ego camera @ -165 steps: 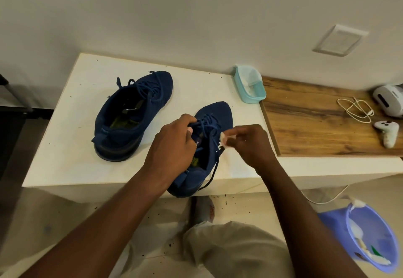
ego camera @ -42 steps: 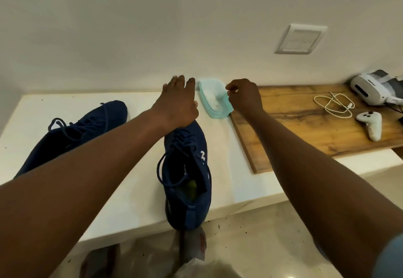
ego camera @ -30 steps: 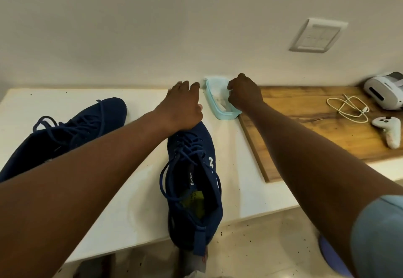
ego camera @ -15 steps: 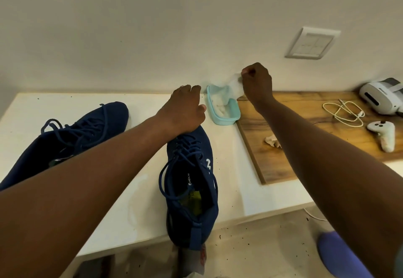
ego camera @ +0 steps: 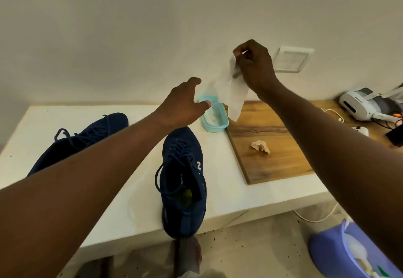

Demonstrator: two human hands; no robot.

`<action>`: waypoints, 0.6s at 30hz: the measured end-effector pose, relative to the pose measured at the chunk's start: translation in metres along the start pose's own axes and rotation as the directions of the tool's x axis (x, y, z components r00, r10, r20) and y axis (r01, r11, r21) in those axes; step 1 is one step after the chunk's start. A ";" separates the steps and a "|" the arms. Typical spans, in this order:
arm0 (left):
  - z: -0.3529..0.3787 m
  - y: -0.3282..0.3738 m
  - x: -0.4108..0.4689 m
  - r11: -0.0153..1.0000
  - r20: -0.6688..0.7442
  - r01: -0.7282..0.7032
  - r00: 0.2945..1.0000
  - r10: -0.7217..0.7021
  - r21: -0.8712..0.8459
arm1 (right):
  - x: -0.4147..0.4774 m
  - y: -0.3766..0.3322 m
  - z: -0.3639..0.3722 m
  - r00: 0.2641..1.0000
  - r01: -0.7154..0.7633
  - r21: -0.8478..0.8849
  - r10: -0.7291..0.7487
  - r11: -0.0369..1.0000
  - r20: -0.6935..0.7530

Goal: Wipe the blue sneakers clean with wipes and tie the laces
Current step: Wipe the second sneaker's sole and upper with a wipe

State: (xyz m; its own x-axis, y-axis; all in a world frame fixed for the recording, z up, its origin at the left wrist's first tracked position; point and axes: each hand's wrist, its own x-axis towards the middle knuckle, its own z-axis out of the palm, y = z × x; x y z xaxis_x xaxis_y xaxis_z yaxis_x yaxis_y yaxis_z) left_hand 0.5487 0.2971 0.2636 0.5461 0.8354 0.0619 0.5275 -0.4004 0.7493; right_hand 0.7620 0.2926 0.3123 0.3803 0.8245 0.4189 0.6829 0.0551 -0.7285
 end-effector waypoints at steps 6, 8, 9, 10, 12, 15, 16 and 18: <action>-0.017 0.014 -0.035 0.951 0.074 0.056 0.997 -0.036 -0.303 | -0.033 -0.072 -0.037 0.967 -0.008 0.104 -0.019 0.995 0.255; -0.023 0.014 -0.049 0.918 0.101 0.077 0.994 -0.040 -0.389 | -0.044 -0.092 -0.042 0.946 -0.038 0.128 -0.005 0.991 0.325; -0.027 0.017 -0.061 0.904 0.114 0.079 0.993 -0.034 -0.421 | -0.052 -0.104 -0.047 0.935 -0.056 0.138 0.004 0.989 0.353; -0.029 0.019 -0.073 0.890 0.134 0.082 0.991 -0.024 -0.449 | -0.060 -0.114 -0.051 0.923 -0.073 0.144 0.012 0.987 0.384; -0.032 0.023 -0.099 0.852 0.174 0.088 0.985 0.003 -0.516 | -0.073 -0.133 -0.055 0.897 -0.106 0.161 0.025 0.981 0.441; -0.034 0.036 -0.150 0.773 0.179 0.117 0.984 -0.004 -0.623 | -0.097 -0.155 -0.059 0.875 -0.141 0.184 0.036 0.973 0.482; -0.034 0.038 -0.166 0.728 0.175 0.141 0.984 -0.030 -0.671 | -0.103 -0.160 -0.059 0.873 -0.149 0.188 0.039 0.971 0.487; -0.034 0.040 -0.194 0.623 0.170 0.193 0.981 -0.097 -0.758 | -0.117 -0.169 -0.059 0.869 -0.140 0.174 0.037 0.975 0.494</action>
State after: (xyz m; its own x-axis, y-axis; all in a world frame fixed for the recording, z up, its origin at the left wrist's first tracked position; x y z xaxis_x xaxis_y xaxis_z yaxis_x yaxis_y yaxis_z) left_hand 0.4419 0.1316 0.3044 0.5946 0.7944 -0.1239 -0.0596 0.1973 0.9785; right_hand 0.6391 0.1530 0.4181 0.0475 0.9965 0.0693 0.5041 0.0360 -0.8629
